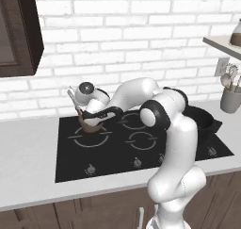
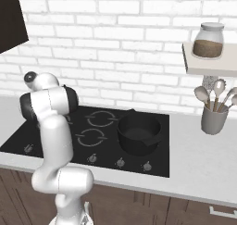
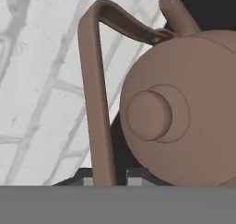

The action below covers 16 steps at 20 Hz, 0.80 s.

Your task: Pick the kettle from the counter and place it on a stove burner. Then turn the burner on.

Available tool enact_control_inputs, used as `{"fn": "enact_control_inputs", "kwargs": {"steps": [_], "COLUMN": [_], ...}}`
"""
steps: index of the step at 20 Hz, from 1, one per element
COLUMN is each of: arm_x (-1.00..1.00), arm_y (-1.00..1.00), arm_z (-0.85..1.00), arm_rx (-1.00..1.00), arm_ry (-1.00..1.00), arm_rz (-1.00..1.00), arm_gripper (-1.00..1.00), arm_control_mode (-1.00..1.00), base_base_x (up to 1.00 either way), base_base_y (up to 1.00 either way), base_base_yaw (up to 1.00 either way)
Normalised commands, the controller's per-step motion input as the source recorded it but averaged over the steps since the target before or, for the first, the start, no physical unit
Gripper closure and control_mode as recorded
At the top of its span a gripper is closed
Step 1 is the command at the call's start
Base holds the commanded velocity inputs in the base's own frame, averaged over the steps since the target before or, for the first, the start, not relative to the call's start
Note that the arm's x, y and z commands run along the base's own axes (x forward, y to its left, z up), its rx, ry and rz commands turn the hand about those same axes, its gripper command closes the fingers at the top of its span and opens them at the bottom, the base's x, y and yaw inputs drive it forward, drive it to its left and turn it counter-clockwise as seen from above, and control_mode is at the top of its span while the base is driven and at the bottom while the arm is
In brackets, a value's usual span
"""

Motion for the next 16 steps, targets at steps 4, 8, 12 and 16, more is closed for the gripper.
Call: {"fn": "enact_control_inputs", "kwargs": {"steps": [4,8,12,16], "arm_x": [-0.16,-0.10,-0.01,-0.06], "arm_y": [0.02,0.00,0.01,0.00], "arm_z": [-0.06,0.15,0.20,-0.01], "arm_rx": [0.23,0.15,0.04,0.03], "arm_ry": [0.00,0.00,0.00,0.00], "arm_rz": [0.00,0.00,0.00,0.00], "arm_gripper": [1.00,1.00,1.00,1.00], "arm_control_mode": [-1.00,-1.00,-1.00,-1.00], "base_base_x": [0.00,0.00,0.00,0.00], "base_base_y": [0.00,0.00,0.00,0.00], "base_base_yaw": [0.00,0.00,0.00,0.00]}}
